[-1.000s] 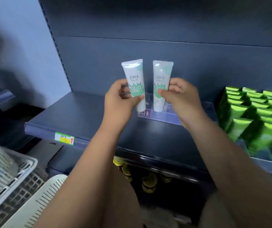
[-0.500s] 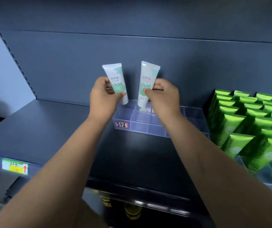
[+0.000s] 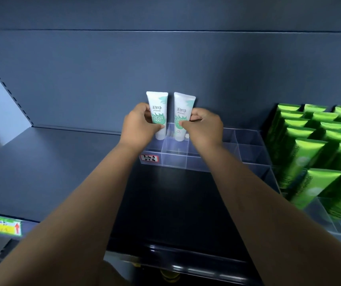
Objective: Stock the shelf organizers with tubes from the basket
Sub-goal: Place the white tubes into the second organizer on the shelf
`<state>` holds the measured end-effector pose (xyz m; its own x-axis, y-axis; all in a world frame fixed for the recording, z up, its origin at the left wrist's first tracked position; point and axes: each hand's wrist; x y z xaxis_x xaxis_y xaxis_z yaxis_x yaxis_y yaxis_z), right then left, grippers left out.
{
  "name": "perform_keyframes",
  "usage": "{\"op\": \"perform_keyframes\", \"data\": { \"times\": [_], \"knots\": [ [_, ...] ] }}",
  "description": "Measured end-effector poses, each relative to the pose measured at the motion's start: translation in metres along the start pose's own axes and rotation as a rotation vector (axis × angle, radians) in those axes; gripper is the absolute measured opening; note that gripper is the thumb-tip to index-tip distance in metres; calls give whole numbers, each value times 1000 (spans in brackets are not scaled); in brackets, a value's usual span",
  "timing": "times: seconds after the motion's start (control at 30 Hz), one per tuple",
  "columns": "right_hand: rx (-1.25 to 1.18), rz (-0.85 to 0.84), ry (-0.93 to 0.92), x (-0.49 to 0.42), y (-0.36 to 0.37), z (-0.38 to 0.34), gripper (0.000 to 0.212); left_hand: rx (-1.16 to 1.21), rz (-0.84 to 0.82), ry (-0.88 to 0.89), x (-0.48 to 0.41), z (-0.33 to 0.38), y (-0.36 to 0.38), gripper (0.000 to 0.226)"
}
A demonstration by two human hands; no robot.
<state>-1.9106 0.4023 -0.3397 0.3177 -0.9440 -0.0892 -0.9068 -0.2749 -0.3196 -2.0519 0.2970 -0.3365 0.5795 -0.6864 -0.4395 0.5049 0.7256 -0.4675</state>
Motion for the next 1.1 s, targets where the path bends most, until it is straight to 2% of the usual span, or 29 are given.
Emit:
{"op": "perform_keyframes", "data": {
  "times": [0.13, 0.4, 0.73, 0.9, 1.1],
  "knots": [
    [99, -7, -35, -3, 4, 3, 19, -102, -2, 15, -2, -5, 2, 36],
    [141, 9, -33, -5, 7, 4, 20, -179, 5, 32, -3, -13, 5, 36],
    [187, -4, -65, -5, 9, 6, 18, -161, 14, -13, -4, -16, 8, 35],
    [192, 13, -57, -5, 10, 5, 19, -130, 47, -27, -3, -14, 10, 45],
    [200, 32, -33, -7, 12, 7, 21, -141, 36, -29, -2, -15, 9, 40]
  ]
}}
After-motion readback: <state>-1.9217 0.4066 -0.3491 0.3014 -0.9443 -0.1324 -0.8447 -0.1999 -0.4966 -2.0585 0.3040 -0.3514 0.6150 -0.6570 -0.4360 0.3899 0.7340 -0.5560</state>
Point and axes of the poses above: each hand's wrist, its own x-axis away from the middle knuckle, its own y-axis out of the palm, z = x × y, and after that the axes turned 10 degrees about y, right-handed
